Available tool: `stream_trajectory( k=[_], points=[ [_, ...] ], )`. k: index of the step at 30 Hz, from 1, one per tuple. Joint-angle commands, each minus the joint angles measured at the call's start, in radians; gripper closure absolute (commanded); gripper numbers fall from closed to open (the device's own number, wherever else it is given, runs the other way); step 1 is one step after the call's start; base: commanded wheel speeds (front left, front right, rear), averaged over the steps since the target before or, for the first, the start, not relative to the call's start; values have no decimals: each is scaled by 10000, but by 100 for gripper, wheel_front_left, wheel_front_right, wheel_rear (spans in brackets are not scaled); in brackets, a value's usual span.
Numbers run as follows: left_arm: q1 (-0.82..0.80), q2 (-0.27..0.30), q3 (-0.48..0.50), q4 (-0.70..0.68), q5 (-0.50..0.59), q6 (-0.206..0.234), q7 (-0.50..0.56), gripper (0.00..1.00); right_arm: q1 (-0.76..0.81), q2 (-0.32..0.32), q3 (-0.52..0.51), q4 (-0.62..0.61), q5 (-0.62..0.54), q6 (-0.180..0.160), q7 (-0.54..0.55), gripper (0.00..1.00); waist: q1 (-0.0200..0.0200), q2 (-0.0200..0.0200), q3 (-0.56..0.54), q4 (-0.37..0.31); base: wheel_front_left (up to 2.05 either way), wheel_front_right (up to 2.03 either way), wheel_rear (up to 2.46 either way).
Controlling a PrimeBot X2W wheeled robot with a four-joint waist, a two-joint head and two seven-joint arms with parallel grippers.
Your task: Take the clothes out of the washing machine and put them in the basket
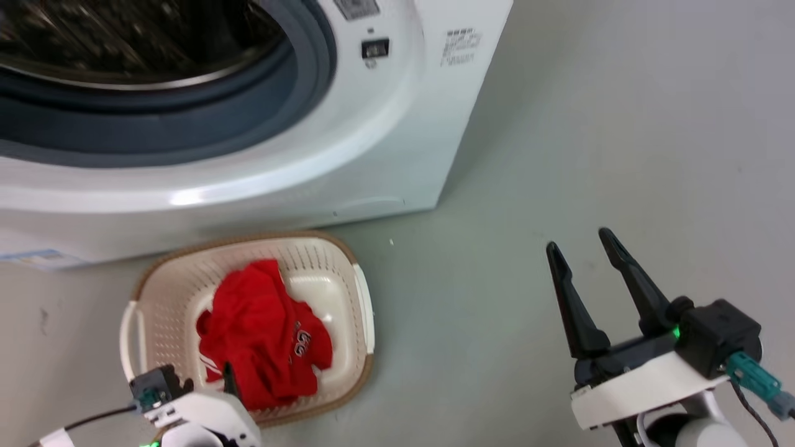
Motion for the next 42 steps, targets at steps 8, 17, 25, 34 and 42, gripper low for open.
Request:
stream_trajectory(
  k=[8,17,25,34,42],
  points=[
    [1334,-206,-140,-1252,426,-186,-25,0,872,20,-220,39,-118,-7,251,0,1,0,-2371,647,0,0,0],
    [2230,-241,-709,-3661,648,-375,-25,0,1376,20,-677,137,-132,-7,364,0,1,0,-3411,1094,0,0,0],
    [2893,-240,-1586,-6212,989,-184,-25,0,1849,22,-1151,202,-280,-7,473,0,1,0,-4119,1459,0,0,0],
    [3674,-31,-2325,-8410,1536,58,192,0,2241,20,-1496,379,-385,-7,529,0,1,0,-4572,1670,0,0,0],
    [4262,84,-2487,-9752,1632,222,867,0,2460,20,-1554,602,-485,-7,479,0,1,0,-4778,1698,0,0,0]
  ],
)
